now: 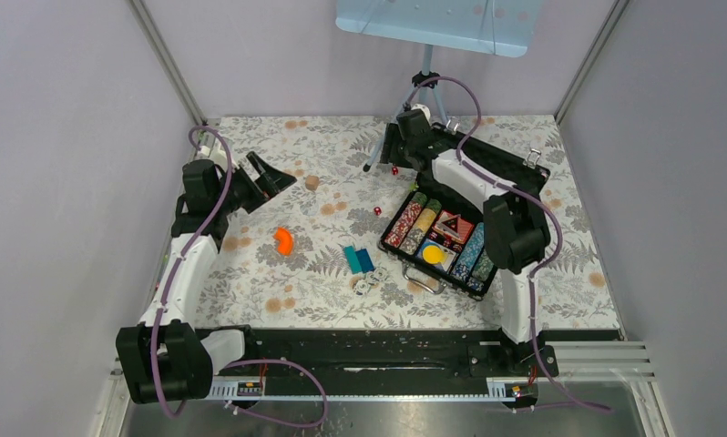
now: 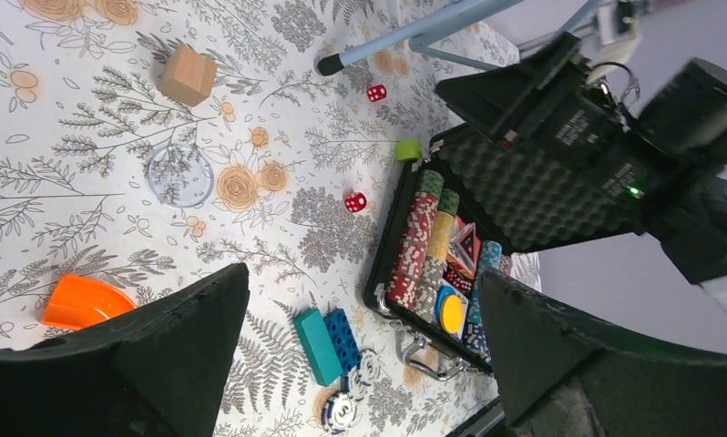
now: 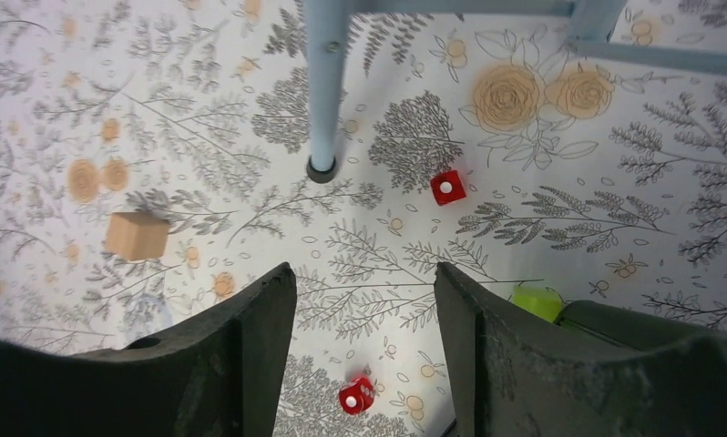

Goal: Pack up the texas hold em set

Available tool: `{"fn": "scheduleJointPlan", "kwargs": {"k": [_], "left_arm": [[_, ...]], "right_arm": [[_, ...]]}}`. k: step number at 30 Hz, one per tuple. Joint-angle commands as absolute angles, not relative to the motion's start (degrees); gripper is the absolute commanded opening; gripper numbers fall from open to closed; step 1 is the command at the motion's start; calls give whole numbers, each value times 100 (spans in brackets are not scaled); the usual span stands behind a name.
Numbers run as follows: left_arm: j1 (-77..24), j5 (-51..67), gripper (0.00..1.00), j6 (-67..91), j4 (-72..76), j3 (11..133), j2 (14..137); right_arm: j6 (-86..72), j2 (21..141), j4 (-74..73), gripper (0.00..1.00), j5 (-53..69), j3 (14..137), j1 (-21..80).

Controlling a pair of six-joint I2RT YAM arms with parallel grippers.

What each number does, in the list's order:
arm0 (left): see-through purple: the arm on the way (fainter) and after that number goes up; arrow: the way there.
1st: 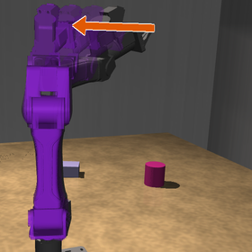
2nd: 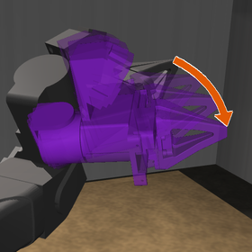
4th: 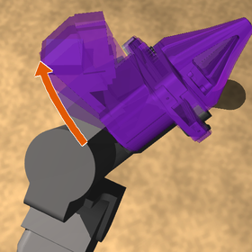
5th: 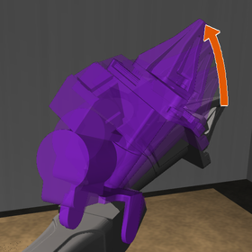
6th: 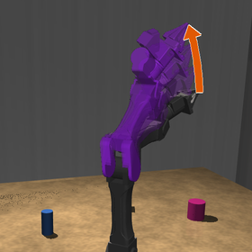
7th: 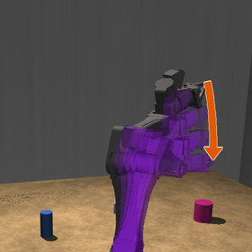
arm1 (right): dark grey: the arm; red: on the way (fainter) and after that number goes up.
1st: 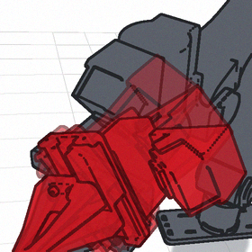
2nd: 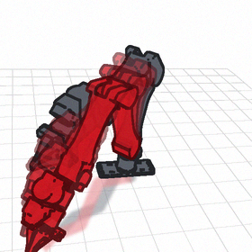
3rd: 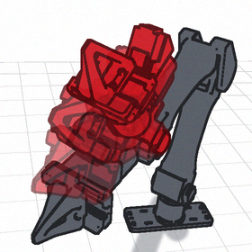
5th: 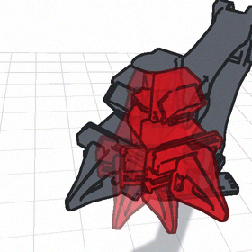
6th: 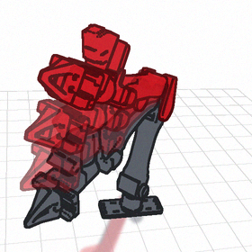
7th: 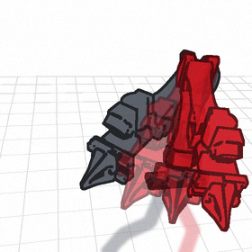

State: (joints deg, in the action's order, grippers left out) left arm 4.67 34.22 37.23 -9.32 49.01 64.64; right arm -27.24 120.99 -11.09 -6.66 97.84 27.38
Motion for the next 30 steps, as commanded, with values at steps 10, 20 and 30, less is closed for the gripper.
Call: {"fn": "scheduleJointPlan", "kwargs": {"k": [10, 20, 30], "left_arm": [[-1298, 1419, 91, 3390, -477, 5753, 7409], [-2767, 310, 76, 3085, -909, 8711, 10620], [-3217, -810, 76, 3160, -1685, 10944, 12990]], "right_arm": [[-2188, 8630, -253, 64, -1167, 7862, 3036], [-2357, 5548, -1183, 64, -1893, 5936, 3032], [-2214, 4478, -1785, 68, -2110, 5497, 3032]]}}
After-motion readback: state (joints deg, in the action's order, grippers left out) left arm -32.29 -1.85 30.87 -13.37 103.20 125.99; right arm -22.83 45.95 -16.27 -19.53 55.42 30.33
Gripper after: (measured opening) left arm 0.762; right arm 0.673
